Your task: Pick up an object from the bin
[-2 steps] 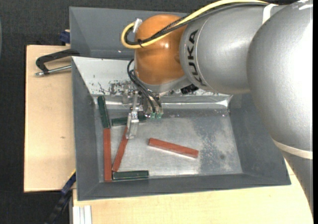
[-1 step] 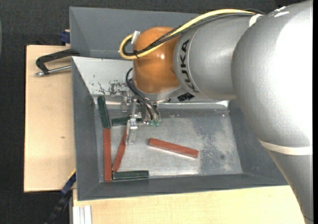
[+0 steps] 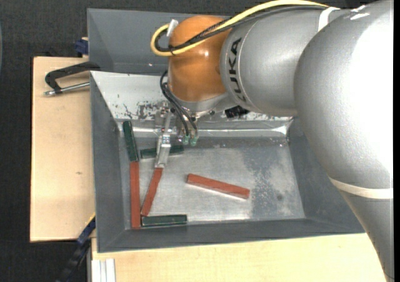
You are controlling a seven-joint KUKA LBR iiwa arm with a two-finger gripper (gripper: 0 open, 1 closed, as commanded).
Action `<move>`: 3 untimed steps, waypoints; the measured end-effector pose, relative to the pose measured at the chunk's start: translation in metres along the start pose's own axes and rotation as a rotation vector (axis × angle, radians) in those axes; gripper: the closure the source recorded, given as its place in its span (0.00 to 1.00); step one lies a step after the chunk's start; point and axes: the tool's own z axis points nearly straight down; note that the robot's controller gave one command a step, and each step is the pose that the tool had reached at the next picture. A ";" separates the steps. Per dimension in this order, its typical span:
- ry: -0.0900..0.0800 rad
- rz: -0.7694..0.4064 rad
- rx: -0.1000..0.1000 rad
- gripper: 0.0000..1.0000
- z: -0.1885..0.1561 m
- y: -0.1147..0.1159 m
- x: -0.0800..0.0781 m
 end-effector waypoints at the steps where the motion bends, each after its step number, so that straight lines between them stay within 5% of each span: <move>1: 0.011 -0.059 0.004 0.00 0.064 -0.001 -0.002; 2: 0.004 0.070 0.001 1.00 0.062 0.012 -0.003; 3: 0.005 0.071 0.001 1.00 0.062 0.011 -0.003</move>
Offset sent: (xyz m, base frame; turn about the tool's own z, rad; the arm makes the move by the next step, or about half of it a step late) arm 0.0032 0.0100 -0.0630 0.0709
